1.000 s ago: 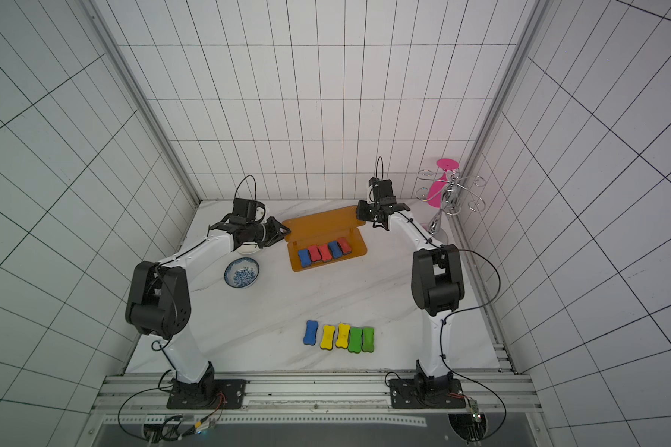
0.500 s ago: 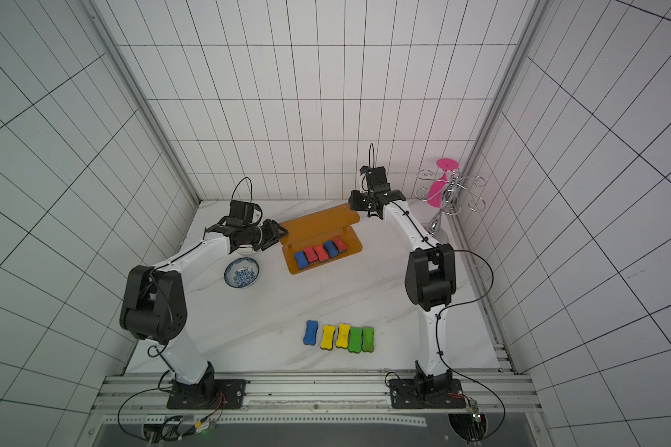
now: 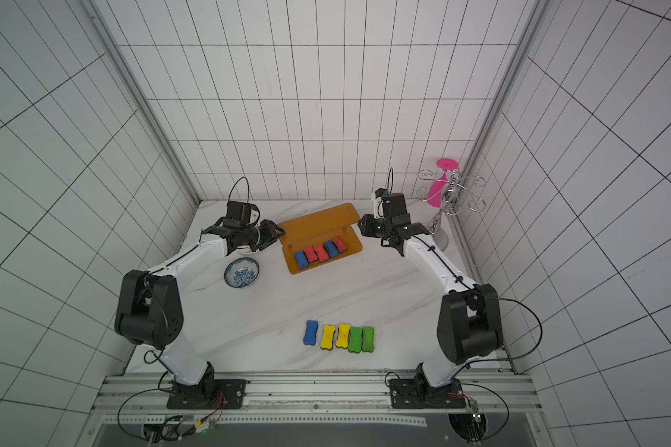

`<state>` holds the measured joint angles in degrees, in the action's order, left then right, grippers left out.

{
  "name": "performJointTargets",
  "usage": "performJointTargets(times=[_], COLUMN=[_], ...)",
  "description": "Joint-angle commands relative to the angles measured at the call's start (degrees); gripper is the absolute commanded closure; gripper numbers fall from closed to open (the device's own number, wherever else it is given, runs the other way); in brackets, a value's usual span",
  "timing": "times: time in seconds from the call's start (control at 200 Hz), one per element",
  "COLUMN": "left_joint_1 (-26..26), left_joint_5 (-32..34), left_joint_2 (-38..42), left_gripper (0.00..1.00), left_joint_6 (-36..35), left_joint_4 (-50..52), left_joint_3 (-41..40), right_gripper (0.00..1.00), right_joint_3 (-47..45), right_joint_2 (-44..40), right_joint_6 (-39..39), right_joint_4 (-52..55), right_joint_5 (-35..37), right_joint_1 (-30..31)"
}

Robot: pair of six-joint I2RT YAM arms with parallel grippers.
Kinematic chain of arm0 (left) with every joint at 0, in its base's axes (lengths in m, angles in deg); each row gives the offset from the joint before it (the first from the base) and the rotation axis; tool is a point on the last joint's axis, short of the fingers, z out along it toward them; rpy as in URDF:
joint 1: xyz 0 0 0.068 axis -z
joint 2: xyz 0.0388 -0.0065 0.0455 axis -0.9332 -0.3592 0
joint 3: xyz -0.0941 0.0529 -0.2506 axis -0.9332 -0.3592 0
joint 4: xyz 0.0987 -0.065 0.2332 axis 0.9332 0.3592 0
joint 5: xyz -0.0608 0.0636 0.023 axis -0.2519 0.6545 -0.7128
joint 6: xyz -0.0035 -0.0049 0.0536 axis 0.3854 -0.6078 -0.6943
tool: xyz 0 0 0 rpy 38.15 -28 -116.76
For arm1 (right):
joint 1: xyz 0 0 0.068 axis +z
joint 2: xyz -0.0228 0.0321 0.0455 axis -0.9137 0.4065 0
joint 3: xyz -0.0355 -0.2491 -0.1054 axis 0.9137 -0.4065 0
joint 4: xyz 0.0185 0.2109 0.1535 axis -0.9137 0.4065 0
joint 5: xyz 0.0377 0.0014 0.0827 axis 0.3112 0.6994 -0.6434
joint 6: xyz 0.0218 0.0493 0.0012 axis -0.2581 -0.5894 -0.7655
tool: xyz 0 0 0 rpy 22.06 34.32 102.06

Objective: Remove the whiteboard erasers from the shelf
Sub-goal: Pick up the whiteboard eraser from the shelf.

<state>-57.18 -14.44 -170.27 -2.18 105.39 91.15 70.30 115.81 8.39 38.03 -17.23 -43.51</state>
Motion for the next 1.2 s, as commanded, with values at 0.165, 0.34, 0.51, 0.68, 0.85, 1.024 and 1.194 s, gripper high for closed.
performJointTargets(times=[0.165, 0.34, 0.51, 0.68, 0.85, 1.024, 1.194], left_joint_1=[-0.3, -0.3, -0.5, -0.7, -0.7, -0.7, -0.7], left_joint_5=[0.1, 0.2, 0.2, -0.2, -0.3, -0.5, -0.5], left_joint_2=[-0.3, -1.0, -1.4, -1.5, -1.7, -1.6, -1.4], left_gripper=[0.54, 0.55, 0.55, 0.55, 0.55, 0.55, 0.55], left_joint_6=[-0.1, -0.1, -0.3, -0.2, -0.1, -0.1, 0.1], left_joint_4=[-1.4, -1.2, -0.9, -1.0, -1.0, -1.0, -1.1], left_joint_3=[-0.4, 0.1, 0.4, 0.4, 0.4, 0.3, 0.1], right_gripper=[0.71, 0.71, 0.71, 0.69, 0.67, 0.65, 0.63], right_joint_3=[-11.0, -9.7, -6.0, -2.6, -1.1, -0.4, 0.5], right_joint_2=[9.7, 16.2, 21.0, 25.3, 27.6, 29.6, 30.9], right_joint_6=[-10.7, -12.8, -13.5, -14.3, -15.3, -15.4, -15.0], right_joint_4=[-22.7, -31.3, -33.2, -33.4, -34.4, -34.5, -33.5], right_joint_5=[-9.9, -11.3, -11.8, -13.2, -14.4, -14.7, -14.8], right_joint_1=[-0.5, -1.9, -3.2, -3.2, -2.9, -1.9, -1.3])
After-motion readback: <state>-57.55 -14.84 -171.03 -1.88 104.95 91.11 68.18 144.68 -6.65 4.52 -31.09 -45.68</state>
